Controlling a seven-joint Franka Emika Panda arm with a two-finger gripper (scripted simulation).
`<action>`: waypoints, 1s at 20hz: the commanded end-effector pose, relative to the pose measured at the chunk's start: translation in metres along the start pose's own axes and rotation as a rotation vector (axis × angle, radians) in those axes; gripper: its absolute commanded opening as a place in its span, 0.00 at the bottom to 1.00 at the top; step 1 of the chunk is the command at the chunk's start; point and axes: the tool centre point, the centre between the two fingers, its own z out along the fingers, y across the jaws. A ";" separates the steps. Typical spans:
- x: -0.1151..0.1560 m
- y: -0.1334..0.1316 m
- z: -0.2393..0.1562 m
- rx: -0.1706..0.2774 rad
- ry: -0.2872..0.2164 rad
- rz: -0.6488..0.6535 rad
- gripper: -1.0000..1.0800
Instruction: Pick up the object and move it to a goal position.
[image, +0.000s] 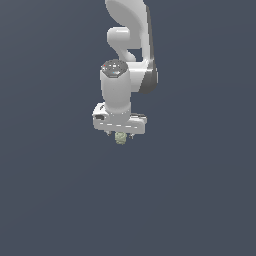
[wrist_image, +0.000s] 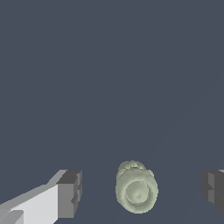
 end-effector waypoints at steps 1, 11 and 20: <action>-0.015 0.004 0.016 -0.003 -0.010 0.010 0.96; -0.061 0.015 0.057 -0.013 -0.036 0.037 0.96; -0.068 0.016 0.063 -0.015 -0.041 0.041 0.96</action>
